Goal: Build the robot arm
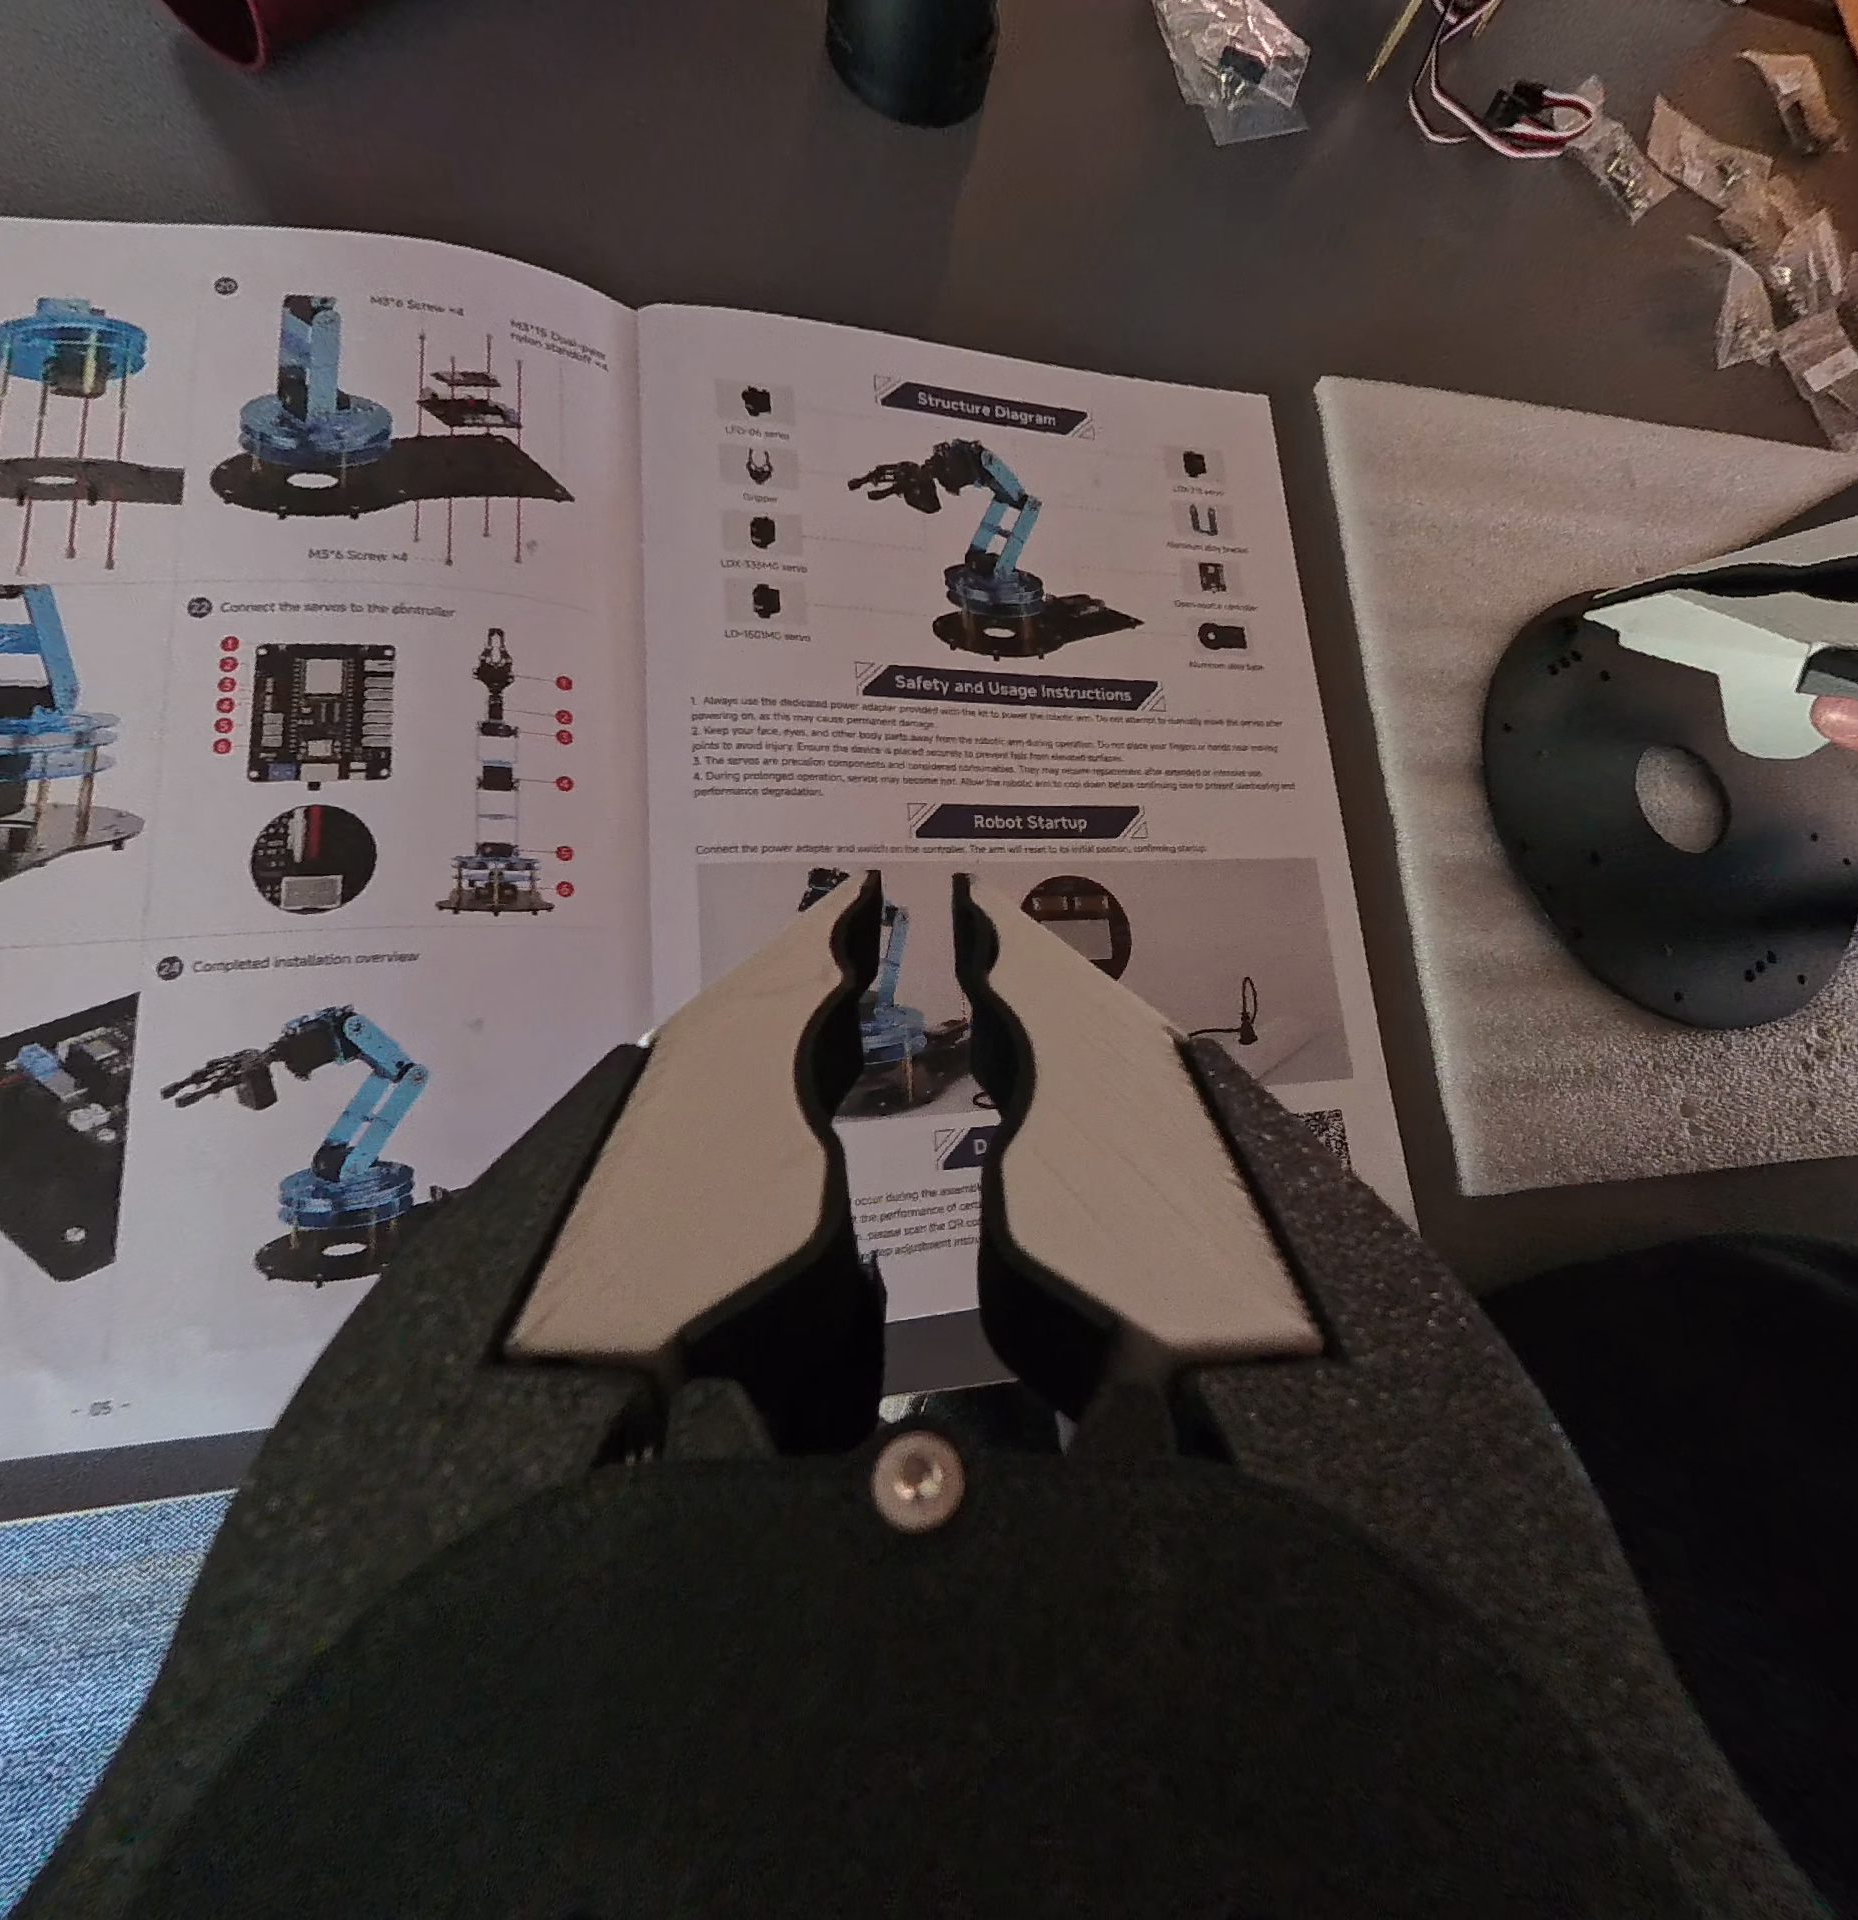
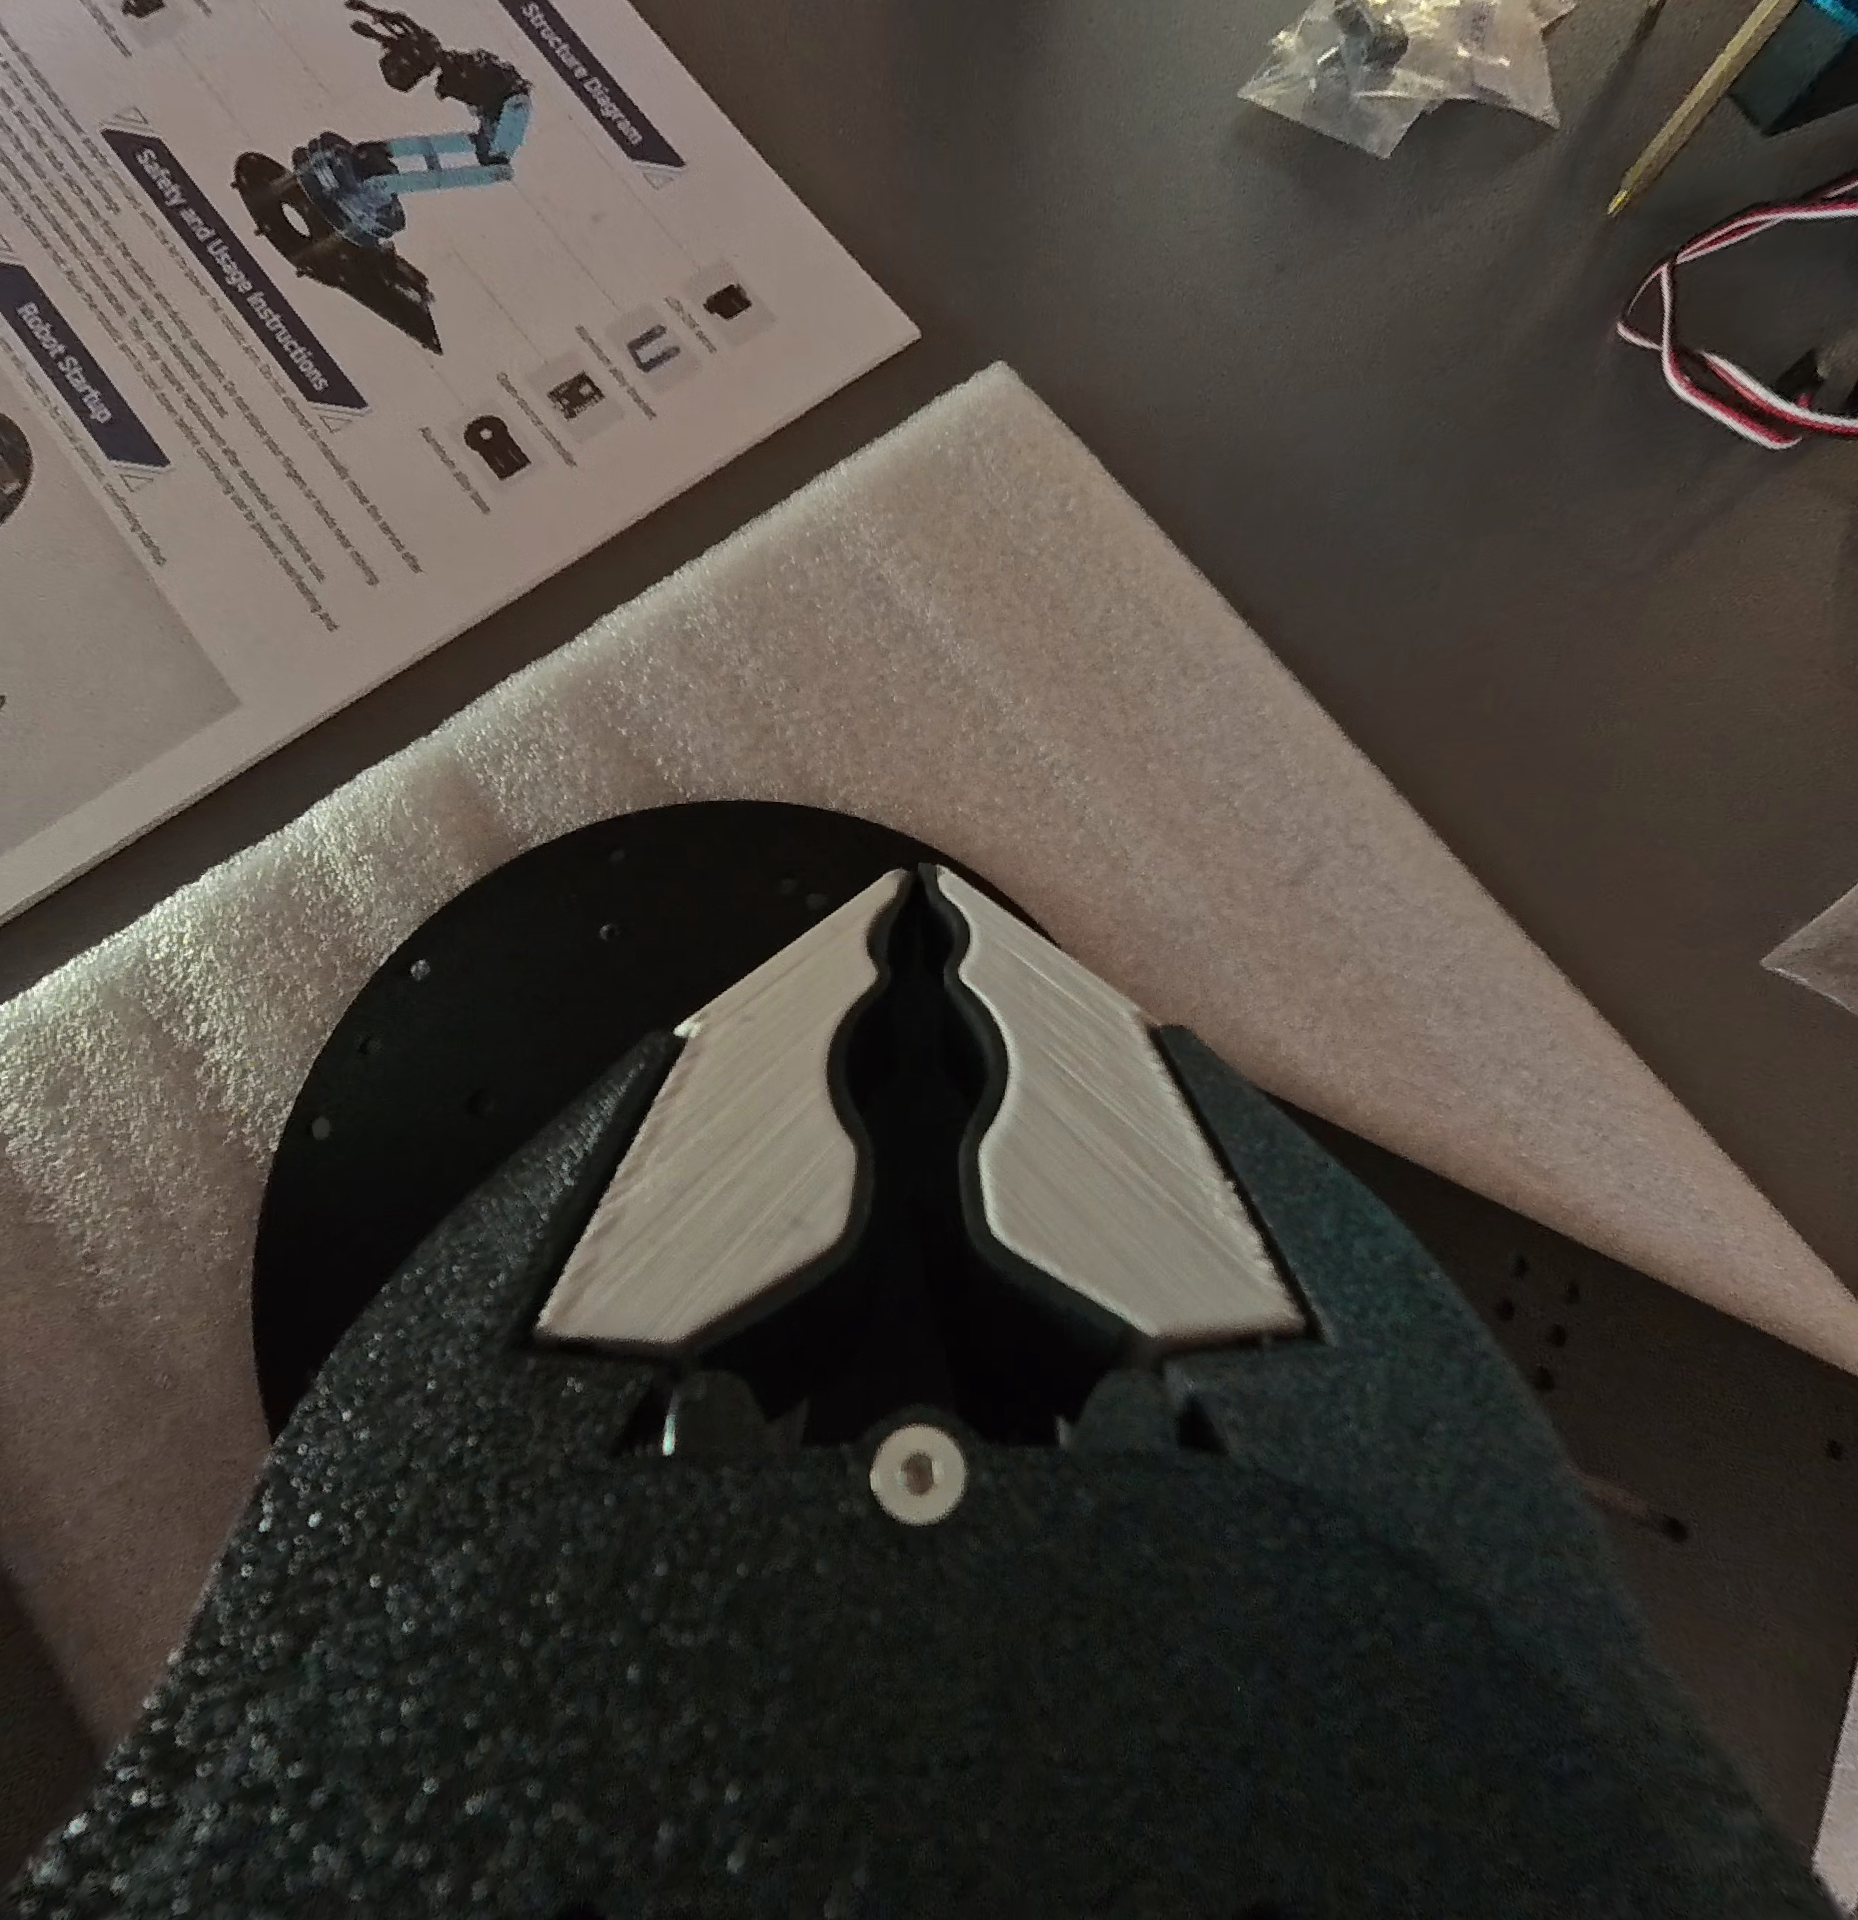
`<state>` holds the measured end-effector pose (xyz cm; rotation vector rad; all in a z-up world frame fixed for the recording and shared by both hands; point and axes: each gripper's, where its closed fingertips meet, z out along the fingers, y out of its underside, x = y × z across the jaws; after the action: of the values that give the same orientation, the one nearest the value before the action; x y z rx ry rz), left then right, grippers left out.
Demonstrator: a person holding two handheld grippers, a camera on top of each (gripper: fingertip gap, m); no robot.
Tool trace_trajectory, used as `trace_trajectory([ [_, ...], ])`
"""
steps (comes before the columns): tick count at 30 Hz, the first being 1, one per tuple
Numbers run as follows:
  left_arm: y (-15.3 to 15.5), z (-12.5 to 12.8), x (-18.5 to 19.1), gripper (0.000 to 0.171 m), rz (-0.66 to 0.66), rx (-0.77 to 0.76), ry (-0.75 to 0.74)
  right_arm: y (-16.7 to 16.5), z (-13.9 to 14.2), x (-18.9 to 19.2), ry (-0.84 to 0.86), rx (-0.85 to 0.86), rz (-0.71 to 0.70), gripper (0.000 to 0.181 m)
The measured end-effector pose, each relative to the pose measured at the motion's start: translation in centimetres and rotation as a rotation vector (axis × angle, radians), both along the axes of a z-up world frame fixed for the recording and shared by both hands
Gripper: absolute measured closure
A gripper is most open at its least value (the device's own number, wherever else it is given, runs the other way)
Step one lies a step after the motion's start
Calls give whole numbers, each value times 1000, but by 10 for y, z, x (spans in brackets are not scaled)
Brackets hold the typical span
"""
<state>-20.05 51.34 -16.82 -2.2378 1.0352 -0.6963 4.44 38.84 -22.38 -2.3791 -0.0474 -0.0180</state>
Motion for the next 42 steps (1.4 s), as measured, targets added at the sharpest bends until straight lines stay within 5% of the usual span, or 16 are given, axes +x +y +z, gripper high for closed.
trace_trajectory([
  [8, 5, 2, -3, 159, 2, 9, 4, 5, 3, -49, 45, 7, 155, 181],
  [18, 1, -3, -2, 159, -1, -6, -1, 0, 2, -57, 27, -8, 183, 181],
  [26, -4, -4, -1, 159, -16, -12, -1, -35, 5, -95, 152, -25, 283, 181],
  [33, -10, -5, 1, 159, -44, -15, 7, -42, 4, -90, 133, -17, 243, 181],
  [42, -19, -6, 17, 159, -108, -16, 12, -94, -1, -100, 158, -57, 217, 181],
])
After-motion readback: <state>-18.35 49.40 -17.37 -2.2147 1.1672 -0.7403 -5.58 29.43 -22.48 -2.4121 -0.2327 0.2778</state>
